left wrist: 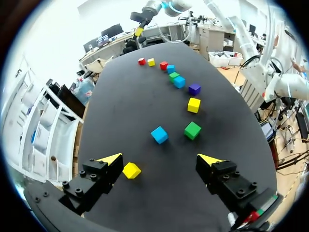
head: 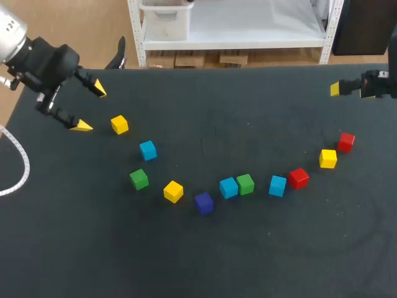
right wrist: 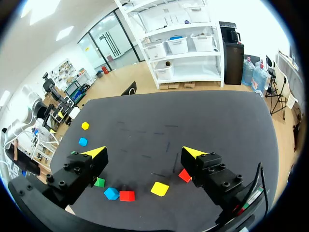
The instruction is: Place the blue cubes, place green cubes on the blue cubes, place the yellow cubes on the green cubes, then place the red cubes on the yellow cubes, and place purple cube on the red cubes.
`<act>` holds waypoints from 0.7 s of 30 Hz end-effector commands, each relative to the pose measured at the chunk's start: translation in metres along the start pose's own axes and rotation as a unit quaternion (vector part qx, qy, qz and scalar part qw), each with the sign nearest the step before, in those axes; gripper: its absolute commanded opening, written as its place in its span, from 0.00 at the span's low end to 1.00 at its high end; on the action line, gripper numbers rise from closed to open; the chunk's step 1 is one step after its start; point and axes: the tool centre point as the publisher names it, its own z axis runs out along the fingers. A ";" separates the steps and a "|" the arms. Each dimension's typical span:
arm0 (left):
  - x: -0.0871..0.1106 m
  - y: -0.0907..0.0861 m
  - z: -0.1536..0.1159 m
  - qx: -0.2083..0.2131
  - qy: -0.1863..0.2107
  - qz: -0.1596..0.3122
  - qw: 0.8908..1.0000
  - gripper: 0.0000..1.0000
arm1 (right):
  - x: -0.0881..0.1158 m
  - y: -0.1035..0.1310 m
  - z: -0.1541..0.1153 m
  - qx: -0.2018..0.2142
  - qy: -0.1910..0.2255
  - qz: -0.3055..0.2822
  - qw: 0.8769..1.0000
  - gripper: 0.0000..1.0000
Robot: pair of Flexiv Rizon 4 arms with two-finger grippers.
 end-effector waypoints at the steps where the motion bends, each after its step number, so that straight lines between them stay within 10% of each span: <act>1: -0.005 -0.003 0.000 -0.003 0.006 0.000 1.000 1.00 | 0.000 0.000 0.000 0.001 0.000 0.000 1.000 1.00; 7: -0.005 -0.003 0.000 -0.003 0.006 0.000 1.000 1.00 | 0.000 0.000 0.000 0.001 0.000 0.000 1.000 1.00; 12: -0.005 -0.003 0.000 -0.003 0.006 0.000 1.000 1.00 | -0.023 0.013 0.003 -0.040 0.048 -0.202 0.977 1.00; 17: -0.005 -0.003 0.000 -0.003 0.006 0.000 1.000 1.00 | -0.030 0.029 0.002 -0.095 0.117 -0.397 0.905 1.00; 21: -0.005 -0.003 0.000 -0.003 0.006 0.000 1.000 1.00 | -0.023 0.033 -0.003 -0.157 0.210 -0.519 0.814 1.00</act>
